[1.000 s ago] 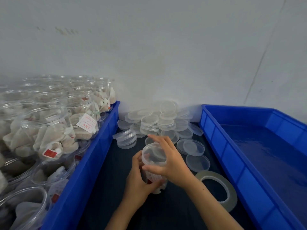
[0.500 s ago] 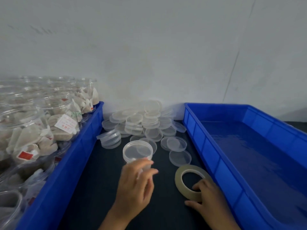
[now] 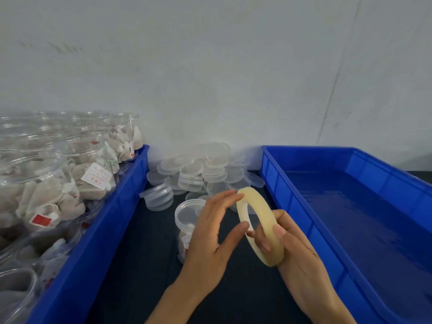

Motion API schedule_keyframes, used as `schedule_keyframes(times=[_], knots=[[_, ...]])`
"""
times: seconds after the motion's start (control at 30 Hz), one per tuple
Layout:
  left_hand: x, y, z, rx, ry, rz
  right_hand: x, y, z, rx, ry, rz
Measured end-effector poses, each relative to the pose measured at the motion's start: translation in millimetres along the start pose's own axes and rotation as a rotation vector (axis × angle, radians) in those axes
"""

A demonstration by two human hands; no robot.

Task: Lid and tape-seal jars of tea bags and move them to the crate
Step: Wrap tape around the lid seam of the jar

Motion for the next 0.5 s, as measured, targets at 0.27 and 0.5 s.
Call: schedule_keyframes(times=[0.27, 0.5], knots=[[-20, 15, -3, 0.078, 0.165, -0.036, 31, -4, -33, 0.016, 0.009, 0.073], [-29, 13, -4, 0.102, 0.204, -0.183, 47, 11, -44, -0.091, -0.09, 0.246]])
Point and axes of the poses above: each hand's wrist, its own z-axis away from the middle knuckle, its own x-axis out of the palm, y = z × x, the point moved 3 cm from there along -z, towards the middle knuckle, and after that the axes turned 1 degree about x, right-handed, at the moved point
